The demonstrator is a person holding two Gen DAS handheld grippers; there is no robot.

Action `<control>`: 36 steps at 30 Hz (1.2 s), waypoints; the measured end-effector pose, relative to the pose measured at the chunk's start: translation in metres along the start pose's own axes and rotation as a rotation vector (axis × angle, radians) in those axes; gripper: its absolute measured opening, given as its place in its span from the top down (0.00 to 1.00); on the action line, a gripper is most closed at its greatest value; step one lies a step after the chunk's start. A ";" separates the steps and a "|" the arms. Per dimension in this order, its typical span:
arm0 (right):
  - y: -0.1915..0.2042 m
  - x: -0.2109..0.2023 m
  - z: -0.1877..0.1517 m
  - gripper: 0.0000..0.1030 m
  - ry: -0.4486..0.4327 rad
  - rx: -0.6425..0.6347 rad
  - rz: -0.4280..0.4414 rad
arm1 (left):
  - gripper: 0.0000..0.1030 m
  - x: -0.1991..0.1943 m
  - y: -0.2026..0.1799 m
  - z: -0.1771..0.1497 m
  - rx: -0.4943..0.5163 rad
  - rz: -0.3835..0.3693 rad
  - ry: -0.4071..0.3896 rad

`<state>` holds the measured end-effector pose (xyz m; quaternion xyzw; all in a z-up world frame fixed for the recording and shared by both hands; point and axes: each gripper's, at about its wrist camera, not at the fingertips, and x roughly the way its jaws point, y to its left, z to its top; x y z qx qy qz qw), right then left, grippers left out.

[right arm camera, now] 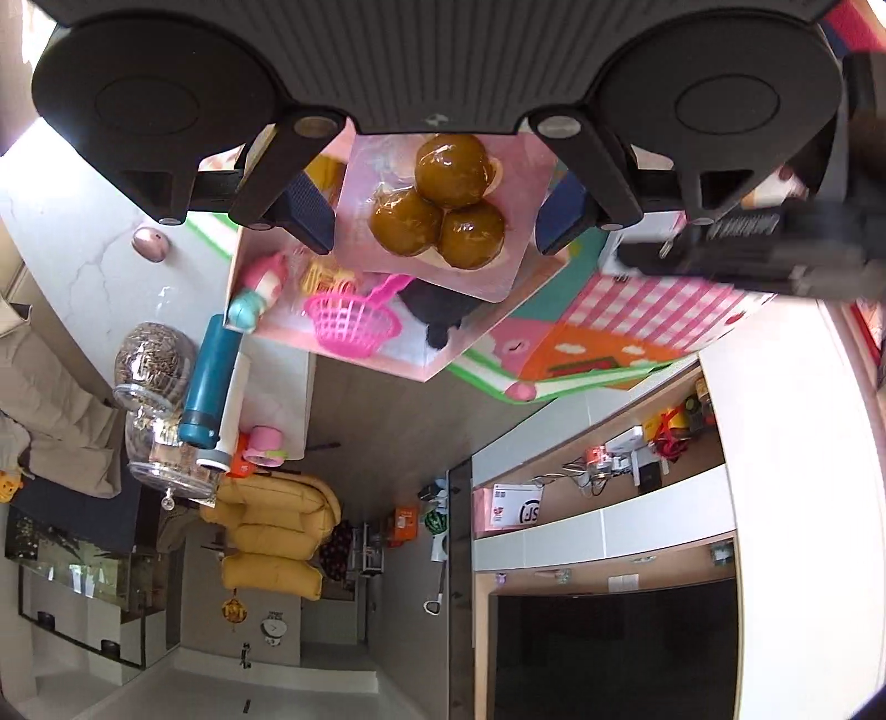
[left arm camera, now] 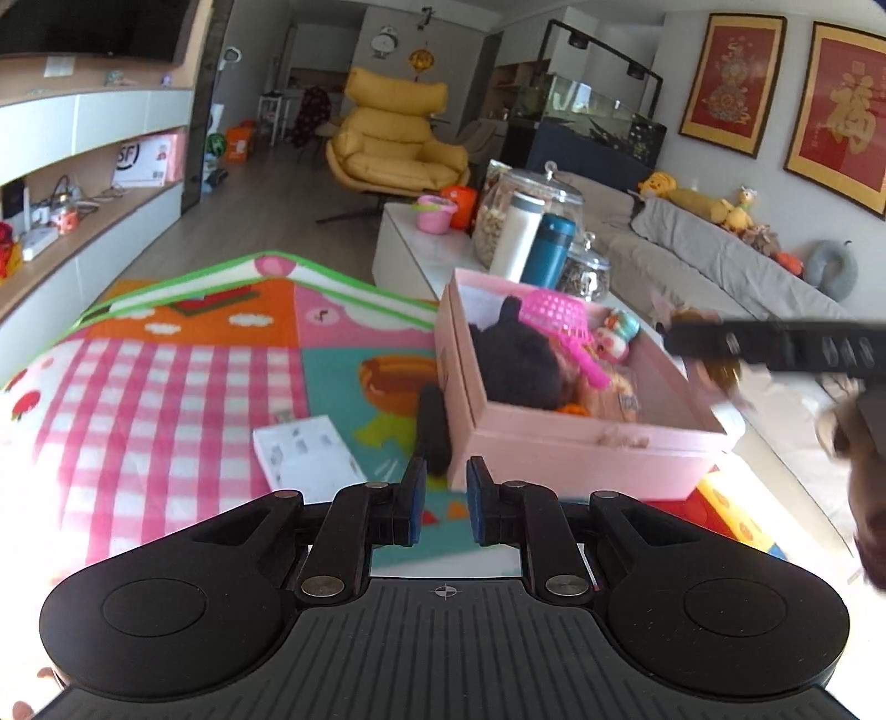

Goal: Organize objects
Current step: 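Lower the strainer into the pink box with the left gripper while the right gripper places the sweets there, then move the left gripper to the white plastic case while the right gripper reaches the black cylinder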

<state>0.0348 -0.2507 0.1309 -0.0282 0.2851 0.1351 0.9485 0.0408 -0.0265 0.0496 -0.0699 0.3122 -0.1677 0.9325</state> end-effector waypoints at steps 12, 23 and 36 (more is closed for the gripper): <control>0.016 0.027 -0.025 0.16 0.091 -0.074 -0.107 | 0.83 -0.020 0.056 -0.038 -0.074 0.118 0.024; 0.068 0.039 -0.084 0.09 0.156 -0.082 -0.012 | 0.83 -0.001 0.064 -0.011 -0.233 0.113 0.007; 0.072 0.050 -0.104 0.00 0.167 -0.061 -0.005 | 0.83 0.139 0.033 0.073 -0.051 -0.090 0.121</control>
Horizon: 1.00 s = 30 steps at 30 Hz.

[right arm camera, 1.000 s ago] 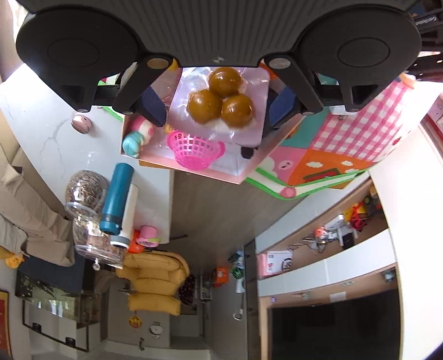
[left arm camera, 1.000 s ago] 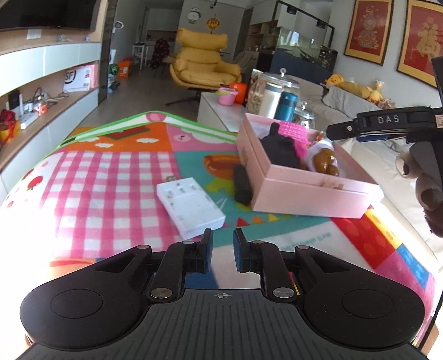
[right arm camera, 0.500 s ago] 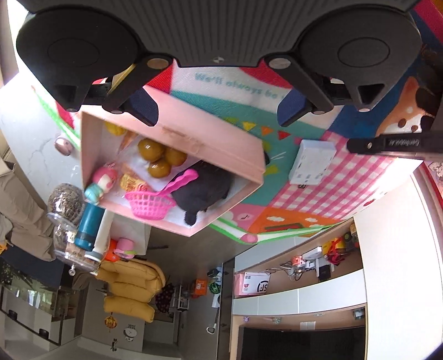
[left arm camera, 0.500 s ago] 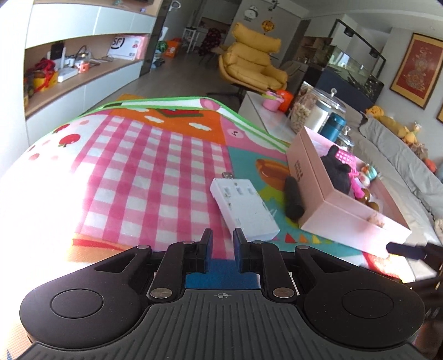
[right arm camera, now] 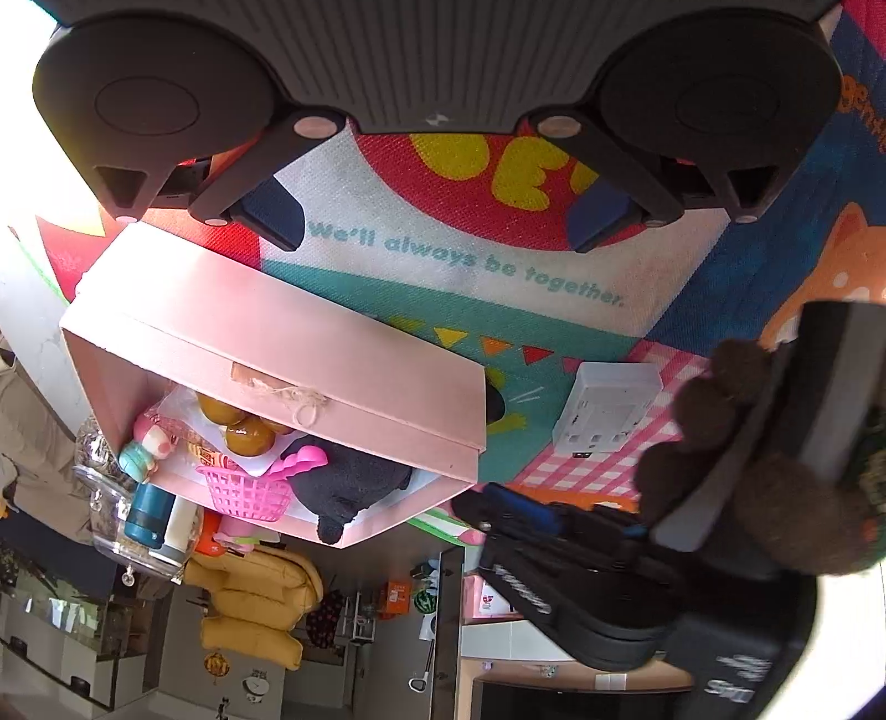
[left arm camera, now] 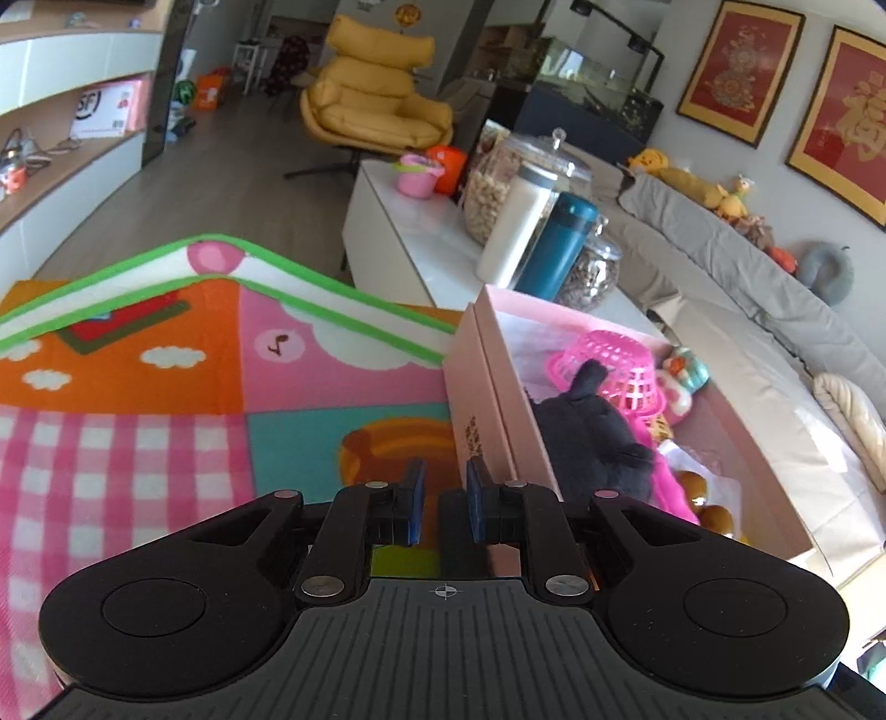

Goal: Organize objects
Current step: 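Move the left gripper to the white plastic case while the right gripper reaches the black cylinder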

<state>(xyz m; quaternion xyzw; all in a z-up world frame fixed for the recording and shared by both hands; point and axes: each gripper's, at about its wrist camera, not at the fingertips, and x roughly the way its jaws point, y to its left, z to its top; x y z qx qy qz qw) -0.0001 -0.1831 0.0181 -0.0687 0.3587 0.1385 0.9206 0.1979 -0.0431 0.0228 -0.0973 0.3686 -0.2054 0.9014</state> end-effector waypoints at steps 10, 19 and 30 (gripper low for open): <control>-0.007 0.004 0.001 0.00 0.014 0.043 0.037 | 0.82 0.032 0.029 0.007 -0.123 -0.099 0.070; -0.008 0.004 0.001 0.00 0.015 0.042 0.036 | 0.84 -0.004 0.023 -0.024 -0.051 -0.147 0.111; -0.003 0.000 0.000 0.00 0.002 0.001 0.049 | 0.84 -0.072 0.017 -0.086 -0.044 -0.154 0.105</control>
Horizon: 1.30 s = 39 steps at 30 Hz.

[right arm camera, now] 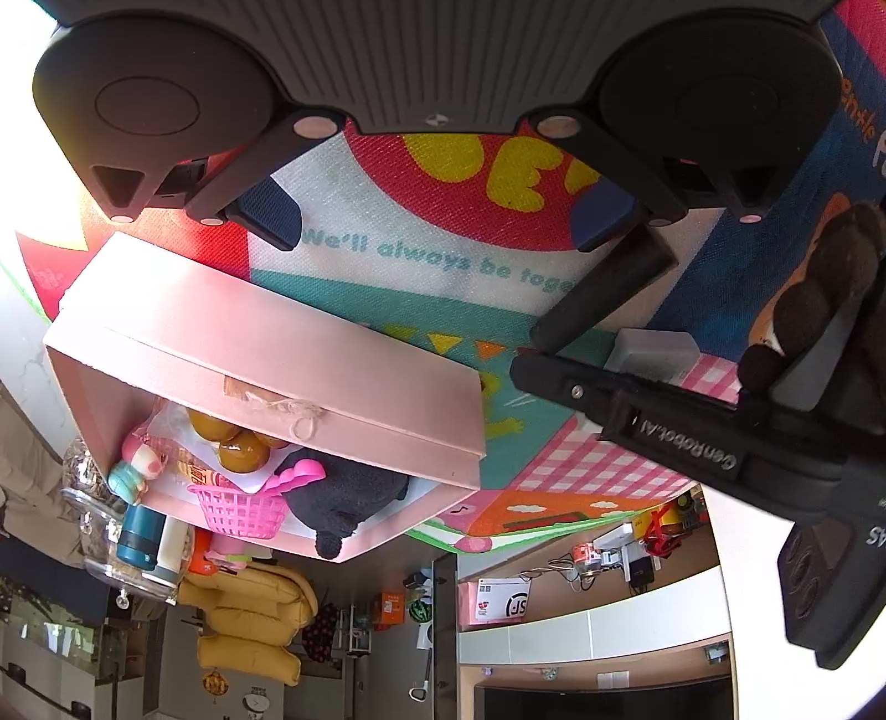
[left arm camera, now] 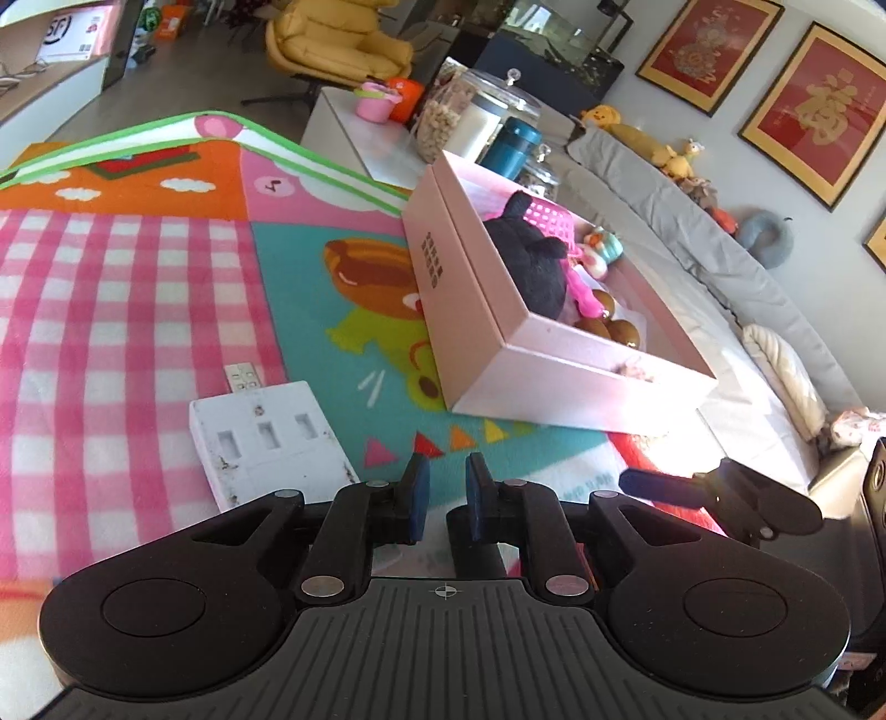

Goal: Organize objects
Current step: 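Move the left gripper to the white plastic case while the right gripper reaches the black cylinder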

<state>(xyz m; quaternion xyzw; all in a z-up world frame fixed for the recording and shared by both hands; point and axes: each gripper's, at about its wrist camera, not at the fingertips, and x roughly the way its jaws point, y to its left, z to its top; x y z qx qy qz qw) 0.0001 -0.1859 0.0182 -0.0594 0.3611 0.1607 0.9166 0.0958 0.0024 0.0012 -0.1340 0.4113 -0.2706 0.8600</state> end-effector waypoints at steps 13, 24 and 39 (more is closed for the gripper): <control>0.023 0.011 0.028 0.10 0.005 -0.002 0.078 | 0.84 -0.087 0.003 -0.044 0.041 0.289 -0.233; 0.084 0.015 0.028 0.10 0.028 -0.056 0.233 | 0.83 -0.079 -0.002 -0.032 0.247 0.461 -0.170; 0.102 0.026 0.036 0.06 -0.007 -0.275 0.258 | 0.83 -0.129 0.029 -0.030 0.095 0.437 -0.302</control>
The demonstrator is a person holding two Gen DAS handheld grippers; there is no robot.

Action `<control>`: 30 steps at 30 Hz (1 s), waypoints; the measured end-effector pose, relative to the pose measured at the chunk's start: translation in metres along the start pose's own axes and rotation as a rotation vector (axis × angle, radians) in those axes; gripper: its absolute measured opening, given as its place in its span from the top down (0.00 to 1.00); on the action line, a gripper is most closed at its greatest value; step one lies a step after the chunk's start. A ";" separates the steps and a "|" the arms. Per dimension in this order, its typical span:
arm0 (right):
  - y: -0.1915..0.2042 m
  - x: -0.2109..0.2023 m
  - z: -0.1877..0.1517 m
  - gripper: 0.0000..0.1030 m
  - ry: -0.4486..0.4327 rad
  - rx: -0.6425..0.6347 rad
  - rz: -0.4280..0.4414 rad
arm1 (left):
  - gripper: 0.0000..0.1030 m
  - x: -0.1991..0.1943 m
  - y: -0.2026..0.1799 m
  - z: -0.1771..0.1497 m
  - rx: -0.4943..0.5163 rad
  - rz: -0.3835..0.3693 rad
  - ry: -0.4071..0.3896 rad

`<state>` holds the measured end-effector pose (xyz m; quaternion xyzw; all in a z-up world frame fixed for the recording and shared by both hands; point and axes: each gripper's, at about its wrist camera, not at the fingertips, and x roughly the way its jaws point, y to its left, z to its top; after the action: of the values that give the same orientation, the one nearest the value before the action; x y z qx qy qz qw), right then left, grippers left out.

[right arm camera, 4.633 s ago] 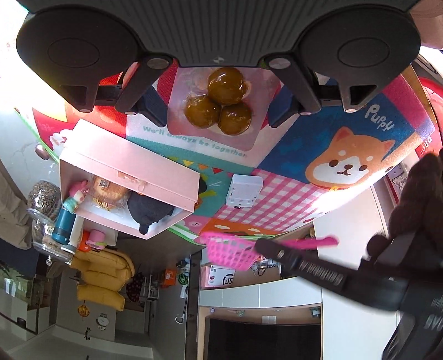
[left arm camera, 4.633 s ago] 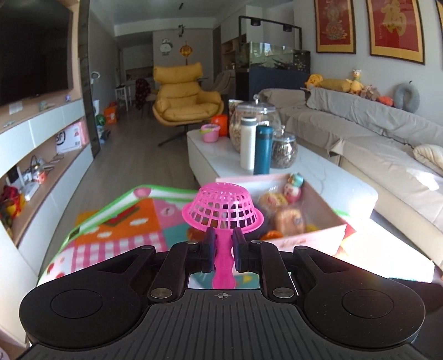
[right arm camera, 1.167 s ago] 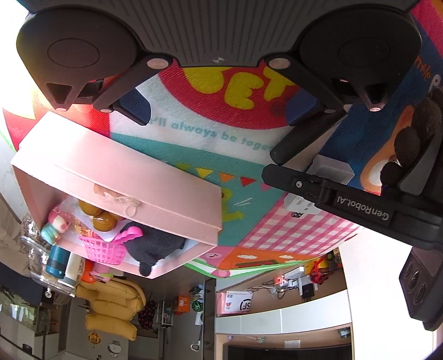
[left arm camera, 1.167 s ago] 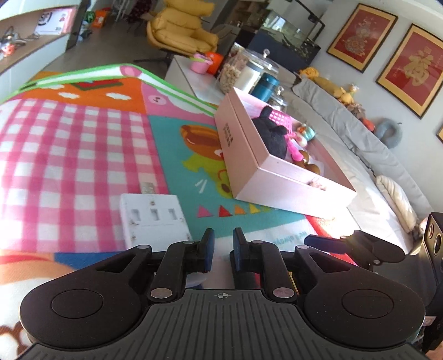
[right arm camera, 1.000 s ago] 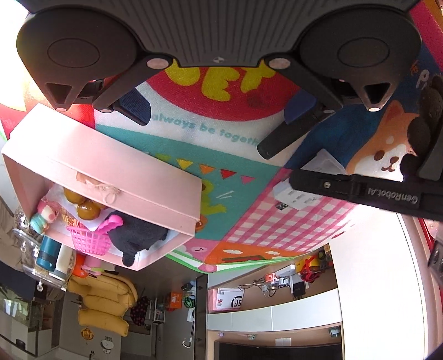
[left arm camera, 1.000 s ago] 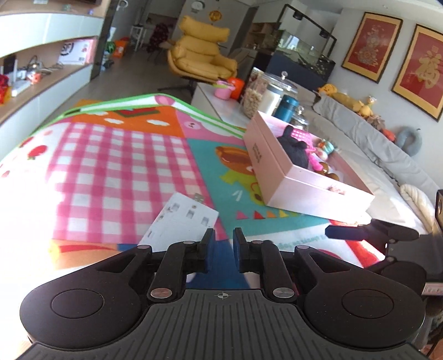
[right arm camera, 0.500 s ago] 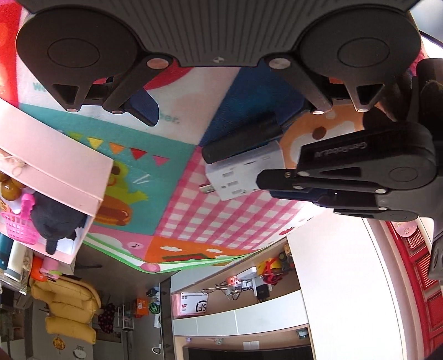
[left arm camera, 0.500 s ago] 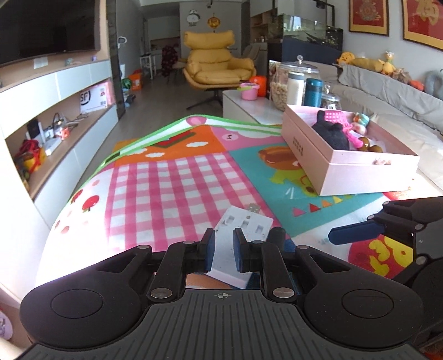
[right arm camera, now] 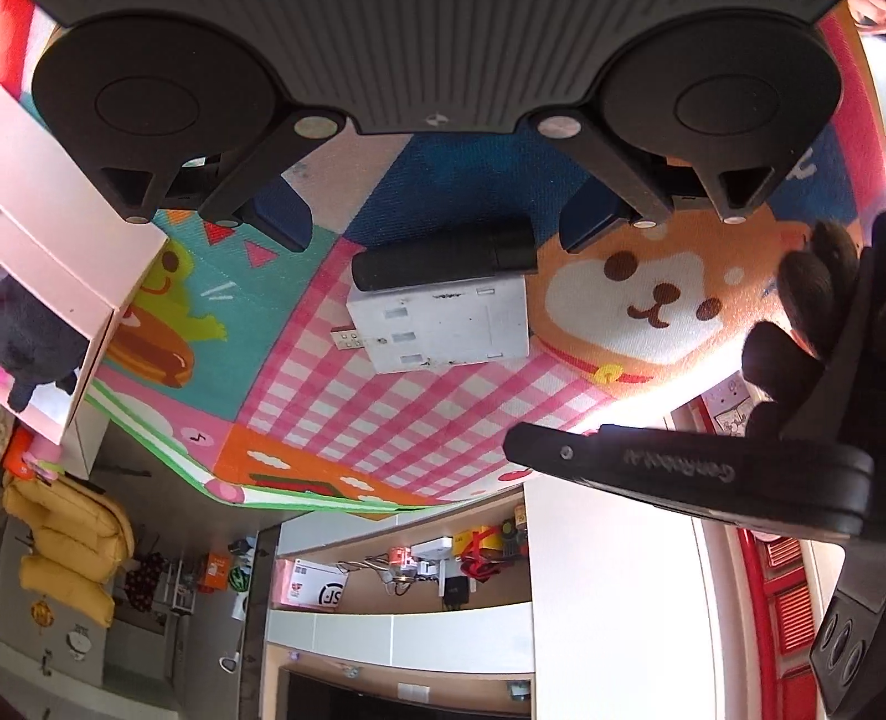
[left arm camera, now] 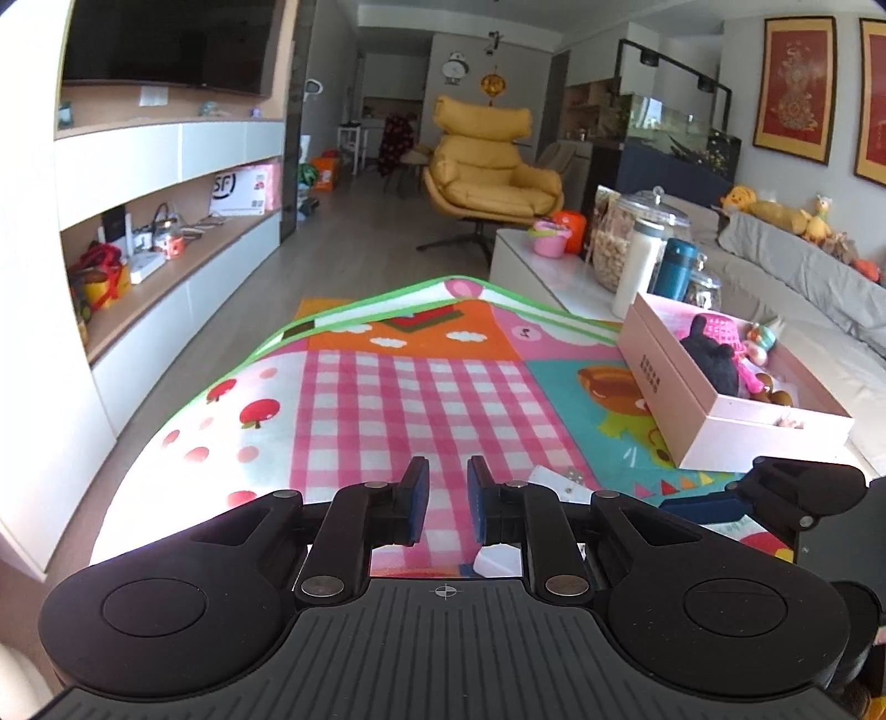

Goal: Organize objects
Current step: 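Grasp the black cylinder with the right gripper while the left gripper lowers onto the white case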

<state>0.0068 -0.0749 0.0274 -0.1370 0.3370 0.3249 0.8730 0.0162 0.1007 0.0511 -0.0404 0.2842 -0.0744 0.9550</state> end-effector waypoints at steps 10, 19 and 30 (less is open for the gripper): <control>0.006 0.011 0.014 0.26 0.023 -0.009 0.023 | 0.83 0.005 -0.001 -0.015 0.004 -0.036 0.045; -0.017 -0.017 -0.006 0.26 0.013 0.035 -0.114 | 0.83 -0.006 -0.040 -0.033 0.173 -0.098 0.090; -0.090 -0.052 -0.058 0.10 -0.021 0.256 -0.224 | 0.87 0.006 -0.131 -0.061 0.457 -0.215 0.219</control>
<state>0.0079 -0.1939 0.0222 -0.0582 0.3489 0.1813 0.9176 -0.0277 -0.0315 0.0126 0.1547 0.3555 -0.2413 0.8896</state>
